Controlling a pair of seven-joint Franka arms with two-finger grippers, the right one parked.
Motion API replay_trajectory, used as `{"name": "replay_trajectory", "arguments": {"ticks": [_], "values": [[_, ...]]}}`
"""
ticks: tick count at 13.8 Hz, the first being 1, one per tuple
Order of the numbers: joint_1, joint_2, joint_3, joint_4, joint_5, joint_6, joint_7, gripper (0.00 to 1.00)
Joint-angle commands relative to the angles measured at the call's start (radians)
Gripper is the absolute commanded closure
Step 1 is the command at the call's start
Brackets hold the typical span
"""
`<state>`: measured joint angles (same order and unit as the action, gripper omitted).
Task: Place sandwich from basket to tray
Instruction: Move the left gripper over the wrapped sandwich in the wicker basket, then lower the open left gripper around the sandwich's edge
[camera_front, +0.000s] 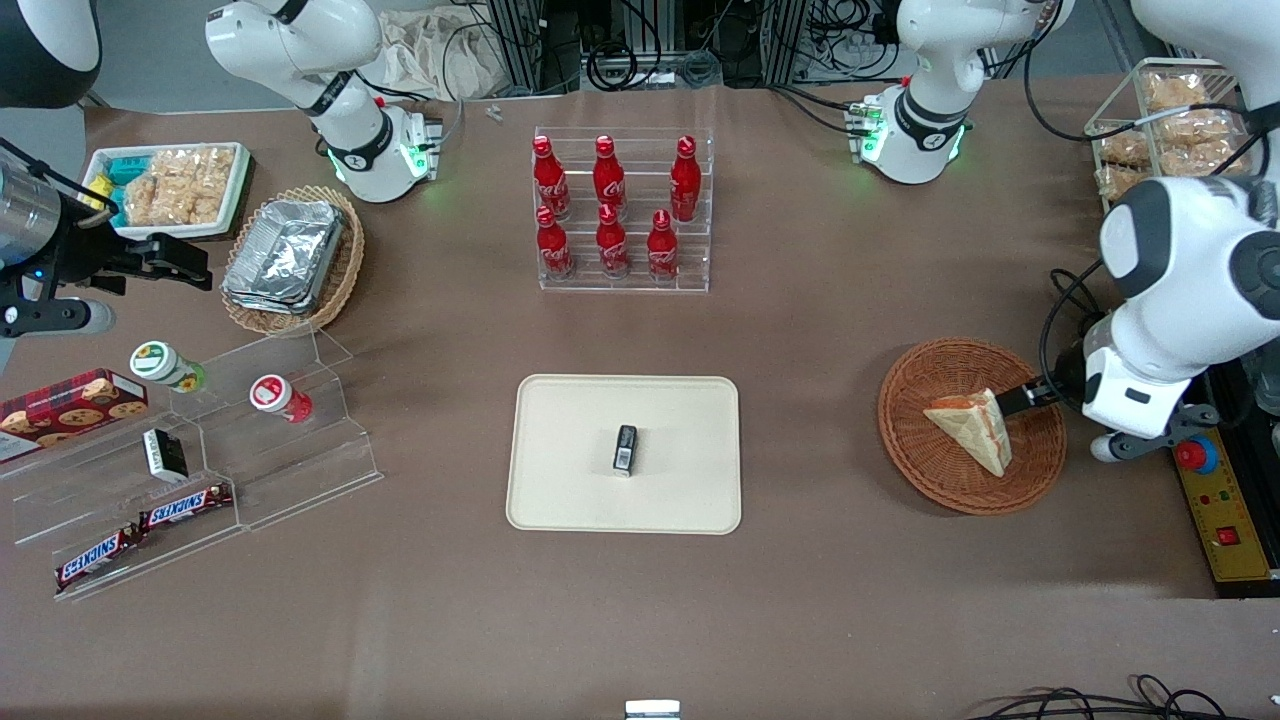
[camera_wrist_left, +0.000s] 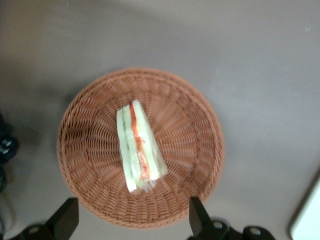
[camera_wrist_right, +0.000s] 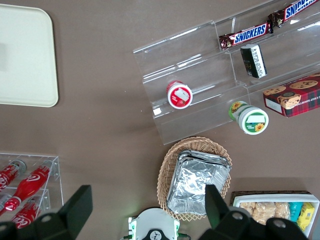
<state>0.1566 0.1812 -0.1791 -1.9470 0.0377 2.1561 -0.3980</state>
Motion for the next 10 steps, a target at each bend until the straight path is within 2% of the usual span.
{"name": "replay_trajectory", "arguments": {"ticks": [1, 4, 10], "values": [[0.029, -0.026, -0.003, -0.134, 0.004, 0.141, -0.027, 0.01], [0.029, 0.012, -0.003, -0.217, 0.004, 0.287, -0.105, 0.01], [0.043, 0.092, 0.010, -0.219, 0.002, 0.343, -0.142, 0.01]]}}
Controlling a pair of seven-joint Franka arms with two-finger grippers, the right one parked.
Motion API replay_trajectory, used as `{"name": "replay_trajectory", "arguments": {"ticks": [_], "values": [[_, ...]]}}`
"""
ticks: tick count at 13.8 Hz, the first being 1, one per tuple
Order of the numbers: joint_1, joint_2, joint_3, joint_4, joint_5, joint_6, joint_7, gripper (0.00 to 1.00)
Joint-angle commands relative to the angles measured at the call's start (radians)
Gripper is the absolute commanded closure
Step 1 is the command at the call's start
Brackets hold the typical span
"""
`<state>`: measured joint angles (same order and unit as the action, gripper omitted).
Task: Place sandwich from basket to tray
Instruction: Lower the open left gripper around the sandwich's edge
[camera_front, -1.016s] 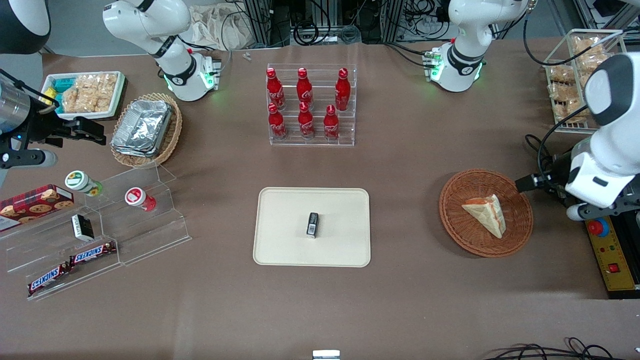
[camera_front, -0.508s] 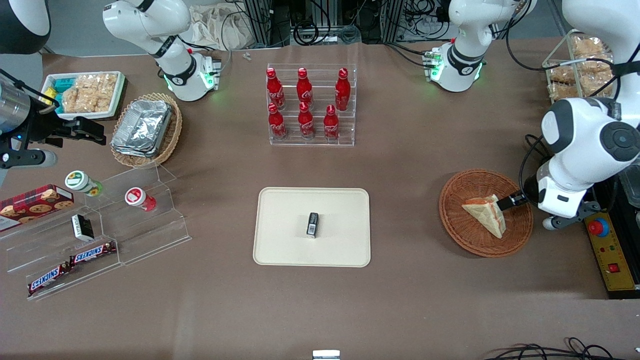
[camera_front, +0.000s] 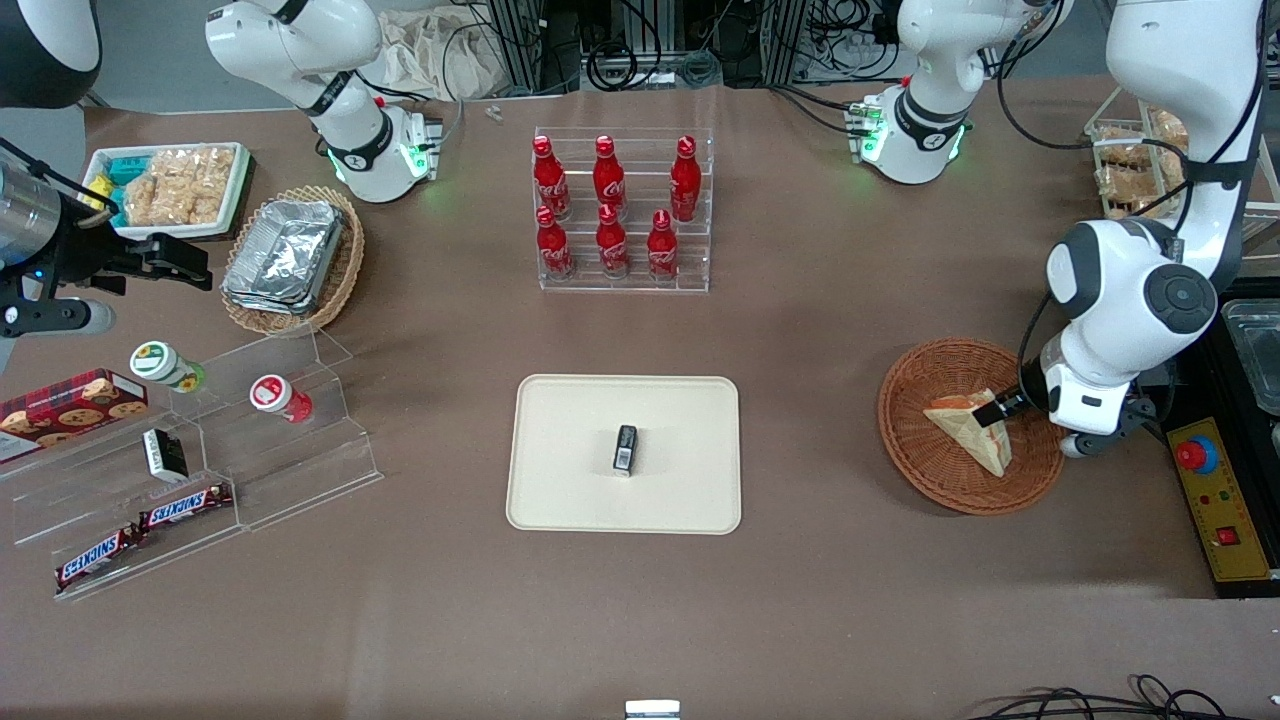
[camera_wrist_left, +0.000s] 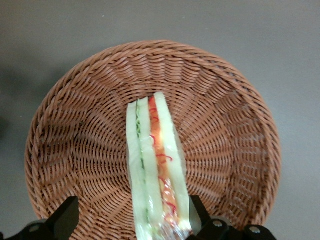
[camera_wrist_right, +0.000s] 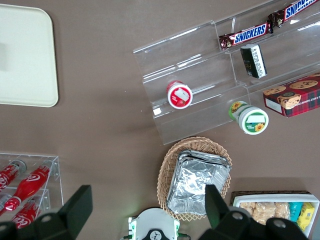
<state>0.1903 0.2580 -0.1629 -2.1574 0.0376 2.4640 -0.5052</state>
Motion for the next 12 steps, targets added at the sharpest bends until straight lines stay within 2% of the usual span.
{"name": "replay_trajectory", "arguments": {"ticks": [1, 8, 12], "values": [[0.009, 0.018, -0.006, -0.010, 0.004, 0.038, -0.051, 0.01], [0.003, 0.033, -0.007, 0.002, 0.002, 0.036, -0.127, 0.01], [-0.002, 0.035, -0.010, 0.065, 0.001, -0.039, -0.138, 0.01]]}}
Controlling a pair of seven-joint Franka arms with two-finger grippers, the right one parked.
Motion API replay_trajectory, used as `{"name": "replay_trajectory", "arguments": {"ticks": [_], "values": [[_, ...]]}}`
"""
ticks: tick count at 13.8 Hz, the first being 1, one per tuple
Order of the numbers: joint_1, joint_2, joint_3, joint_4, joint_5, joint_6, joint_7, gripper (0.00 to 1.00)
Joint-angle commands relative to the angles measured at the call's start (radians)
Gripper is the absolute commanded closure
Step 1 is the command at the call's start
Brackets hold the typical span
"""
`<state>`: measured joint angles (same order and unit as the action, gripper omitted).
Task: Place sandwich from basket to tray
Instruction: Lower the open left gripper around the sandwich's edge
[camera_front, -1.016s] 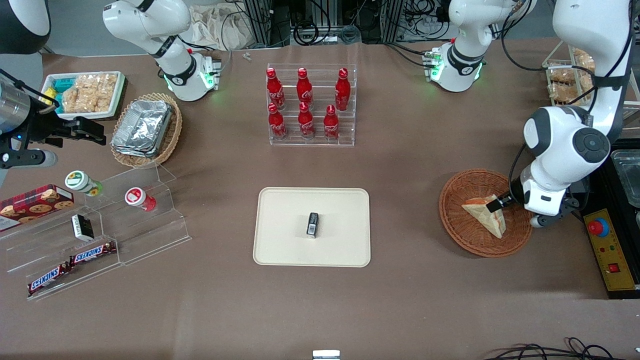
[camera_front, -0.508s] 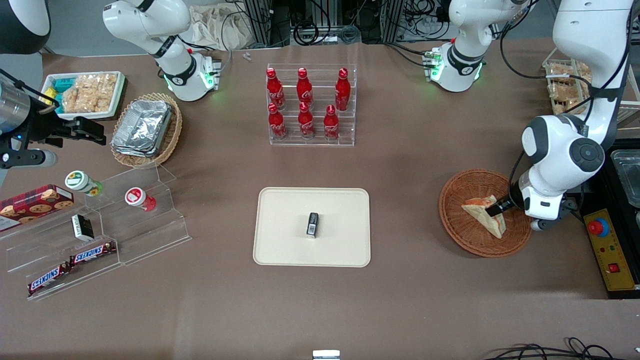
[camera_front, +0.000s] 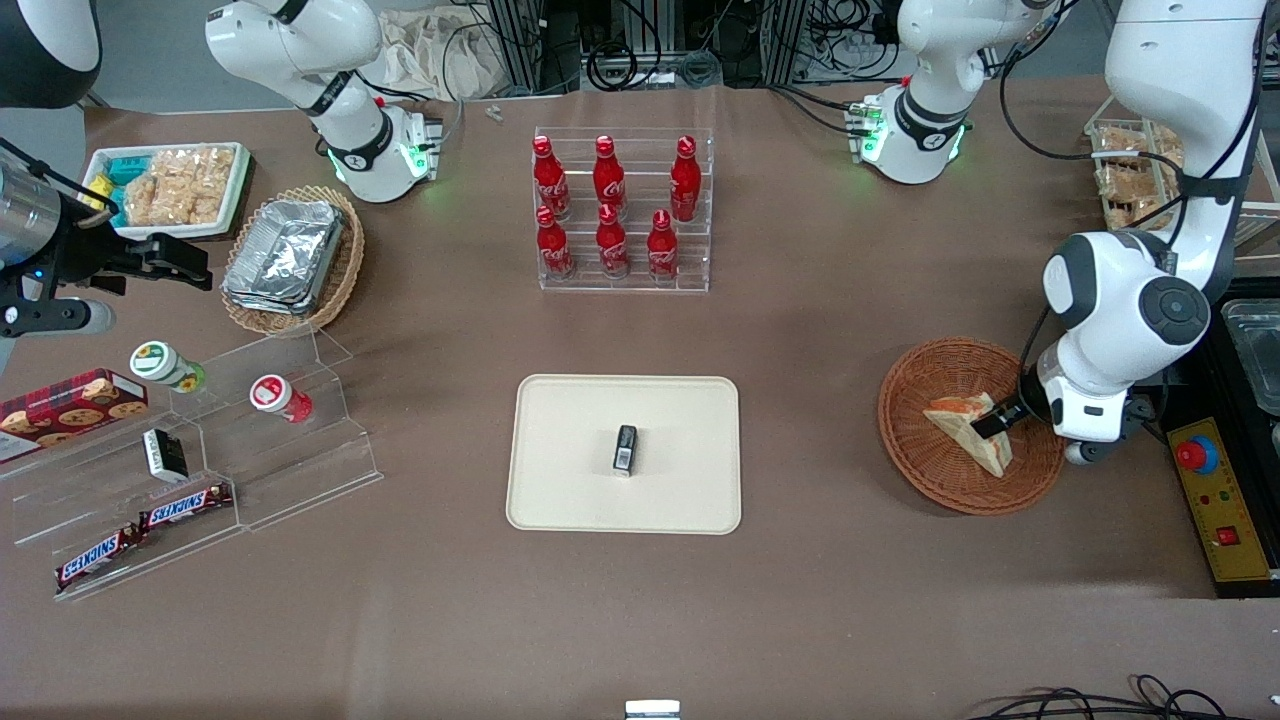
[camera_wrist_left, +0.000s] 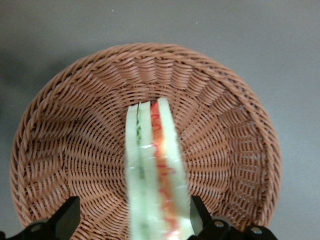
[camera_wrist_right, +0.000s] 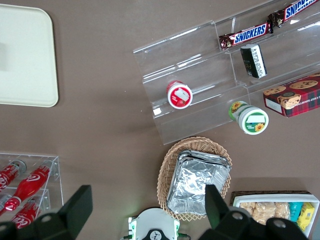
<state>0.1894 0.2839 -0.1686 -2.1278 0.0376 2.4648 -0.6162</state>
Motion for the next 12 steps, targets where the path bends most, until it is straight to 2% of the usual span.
{"name": "replay_trajectory", "arguments": {"ticks": [1, 4, 12], "values": [[-0.001, 0.009, -0.005, 0.035, 0.001, -0.040, -0.028, 0.01], [-0.002, 0.018, -0.005, 0.074, -0.012, -0.096, -0.031, 0.01], [0.001, 0.073, -0.005, 0.062, -0.015, -0.067, -0.080, 0.01]]}}
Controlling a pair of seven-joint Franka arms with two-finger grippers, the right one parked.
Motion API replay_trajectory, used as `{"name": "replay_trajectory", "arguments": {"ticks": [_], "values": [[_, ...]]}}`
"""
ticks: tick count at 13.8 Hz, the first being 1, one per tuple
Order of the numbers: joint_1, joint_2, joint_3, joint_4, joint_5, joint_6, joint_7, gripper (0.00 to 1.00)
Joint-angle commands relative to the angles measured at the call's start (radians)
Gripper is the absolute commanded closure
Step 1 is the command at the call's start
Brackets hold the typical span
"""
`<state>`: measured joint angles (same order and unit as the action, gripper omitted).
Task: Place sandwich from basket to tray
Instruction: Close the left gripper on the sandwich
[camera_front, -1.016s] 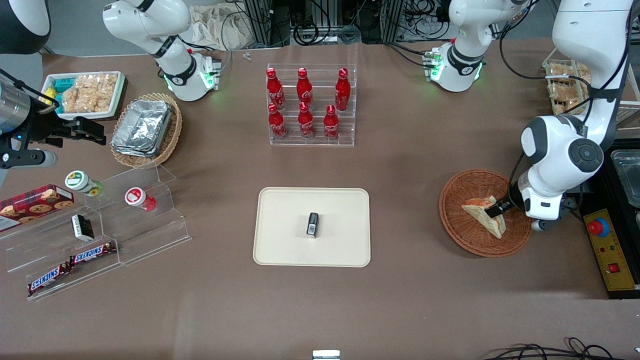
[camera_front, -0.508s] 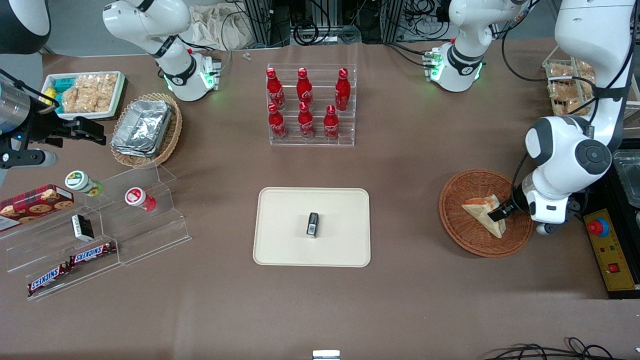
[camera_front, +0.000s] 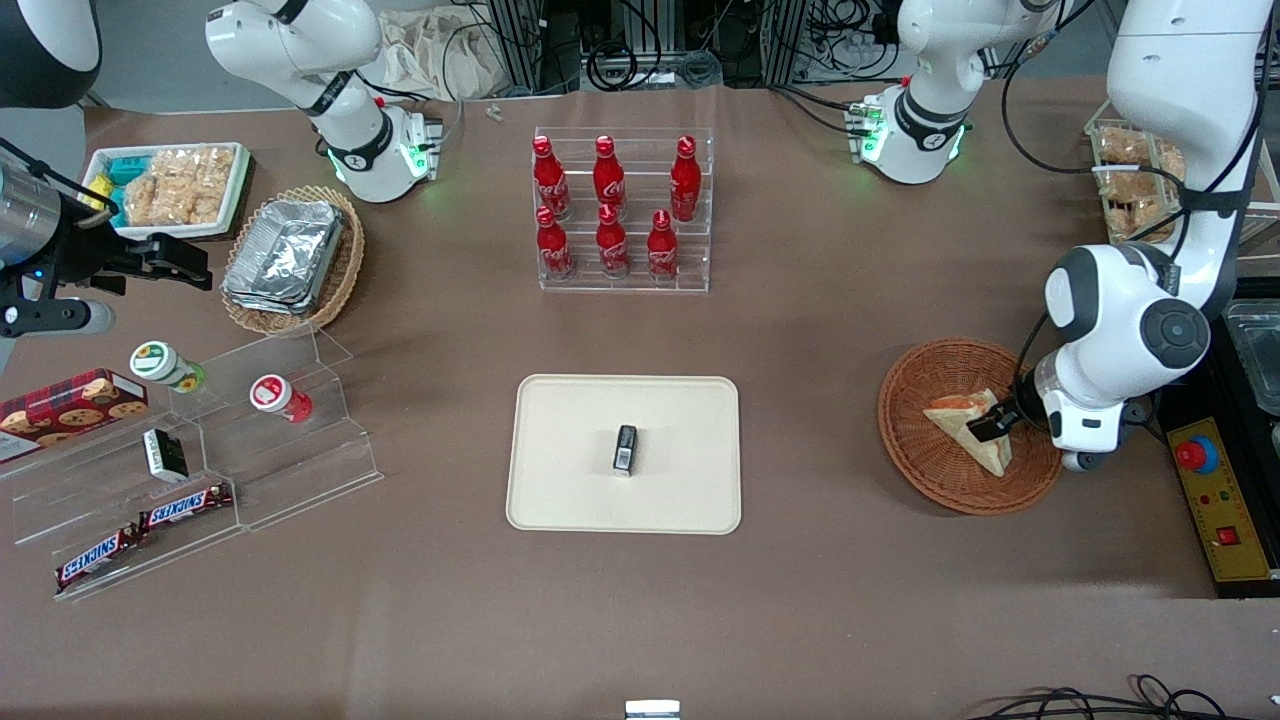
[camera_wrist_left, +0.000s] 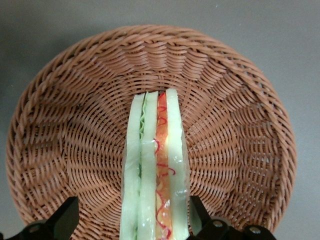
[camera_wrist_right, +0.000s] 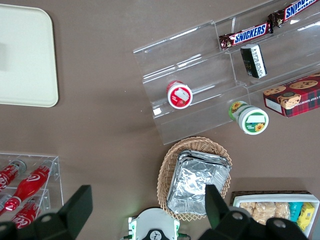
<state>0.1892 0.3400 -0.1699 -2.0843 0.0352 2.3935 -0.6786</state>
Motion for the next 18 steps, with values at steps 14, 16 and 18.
{"name": "replay_trajectory", "arguments": {"ticks": [14, 16, 18], "values": [[0.004, -0.018, -0.010, 0.033, -0.005, -0.031, 0.043, 1.00], [0.004, -0.036, -0.008, 0.108, -0.005, -0.130, 0.135, 1.00], [0.001, -0.021, -0.008, 0.302, -0.005, -0.363, 0.235, 1.00]]}}
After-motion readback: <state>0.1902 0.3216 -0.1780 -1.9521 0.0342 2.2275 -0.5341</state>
